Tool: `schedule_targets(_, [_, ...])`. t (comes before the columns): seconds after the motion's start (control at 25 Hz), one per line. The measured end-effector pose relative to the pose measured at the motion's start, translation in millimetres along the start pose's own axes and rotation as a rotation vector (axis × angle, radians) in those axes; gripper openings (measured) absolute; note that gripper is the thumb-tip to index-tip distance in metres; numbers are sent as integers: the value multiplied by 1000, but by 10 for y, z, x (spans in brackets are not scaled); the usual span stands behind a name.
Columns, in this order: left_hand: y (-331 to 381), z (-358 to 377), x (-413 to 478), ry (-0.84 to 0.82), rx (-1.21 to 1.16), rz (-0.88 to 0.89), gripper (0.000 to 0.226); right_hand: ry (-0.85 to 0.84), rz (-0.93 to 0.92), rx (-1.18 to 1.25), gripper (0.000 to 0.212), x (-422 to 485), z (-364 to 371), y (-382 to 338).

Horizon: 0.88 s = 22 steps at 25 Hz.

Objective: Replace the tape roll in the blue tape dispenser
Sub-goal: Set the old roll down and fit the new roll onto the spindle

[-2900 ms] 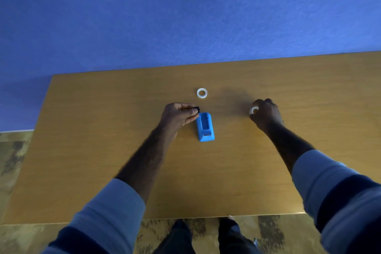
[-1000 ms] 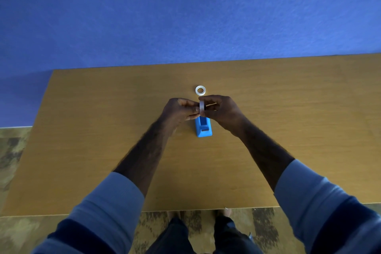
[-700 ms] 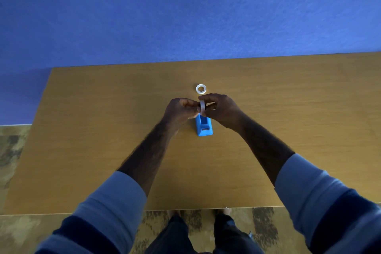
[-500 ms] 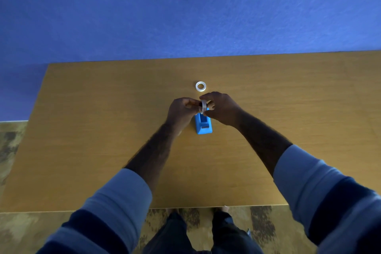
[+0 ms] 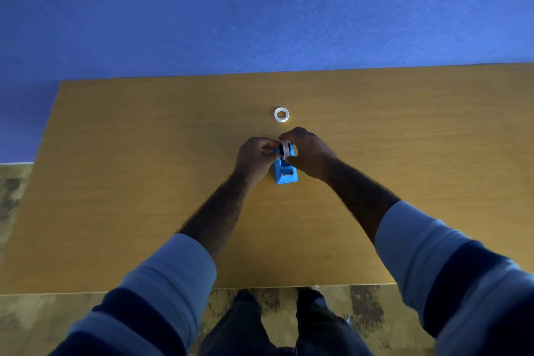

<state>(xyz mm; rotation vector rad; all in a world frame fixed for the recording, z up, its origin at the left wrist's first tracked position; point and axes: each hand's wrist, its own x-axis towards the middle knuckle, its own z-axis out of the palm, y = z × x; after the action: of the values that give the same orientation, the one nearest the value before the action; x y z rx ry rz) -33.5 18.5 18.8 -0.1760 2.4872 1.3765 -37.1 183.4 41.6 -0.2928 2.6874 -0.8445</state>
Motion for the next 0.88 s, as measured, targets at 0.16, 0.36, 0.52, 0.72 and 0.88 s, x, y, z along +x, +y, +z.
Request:
schedule_targets(0.16, [-34,0,14,-14,55,25,30,25,3,-21,47,23,30,6])
schedule_targets(0.36, [-42,-4,8,8,33,25,27,25,8,2,43,34,61,9])
schedule_targets(0.52, [-75,-12,11,19,17,21,31,33,15,11,45,41,83,0])
schedule_targets(0.72, [-70,-1,-2,9,39,8,34,35,21,13,47,30,104,13])
schedule_targets(0.88, [-69,0,-1,3,31,-4,35,24,48,-3,49,37,143,39])
